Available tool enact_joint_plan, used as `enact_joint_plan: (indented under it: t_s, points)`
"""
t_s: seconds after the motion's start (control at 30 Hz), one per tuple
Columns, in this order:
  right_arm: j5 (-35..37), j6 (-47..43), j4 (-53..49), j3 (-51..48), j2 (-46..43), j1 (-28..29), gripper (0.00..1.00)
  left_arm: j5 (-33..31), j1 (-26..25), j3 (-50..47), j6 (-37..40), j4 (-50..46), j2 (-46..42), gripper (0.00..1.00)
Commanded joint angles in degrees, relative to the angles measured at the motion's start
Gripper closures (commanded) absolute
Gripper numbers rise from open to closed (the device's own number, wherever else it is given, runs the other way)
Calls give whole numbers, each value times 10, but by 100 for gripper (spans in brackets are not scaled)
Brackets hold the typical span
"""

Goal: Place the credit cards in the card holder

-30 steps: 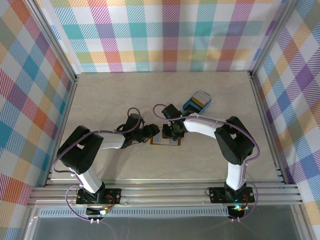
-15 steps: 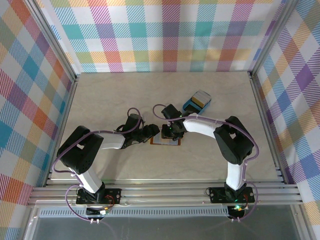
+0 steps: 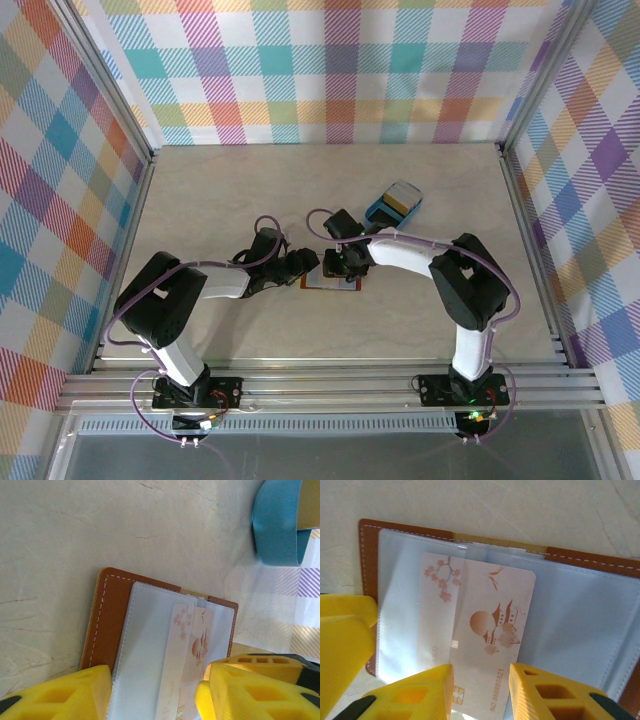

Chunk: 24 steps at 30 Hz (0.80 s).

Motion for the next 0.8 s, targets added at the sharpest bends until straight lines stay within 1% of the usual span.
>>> enact_joint_plan:
  t_s: [0.0,0.47,0.67,0.77]
  points:
    - [-9,3,4,9,16,3,64,-21,-4,-28,-2,-76,27,45]
    - [-69,11,57,6,22,3,65,-19,-4,-27,-3,-73,31,45]
    - [-101,17,88,-10,-2,2,67,-19,-3,-30,-6,-66,33,45]
    - [-105,19,85,-17,-19,2,67,-17,-2,-33,-11,-58,34,46]
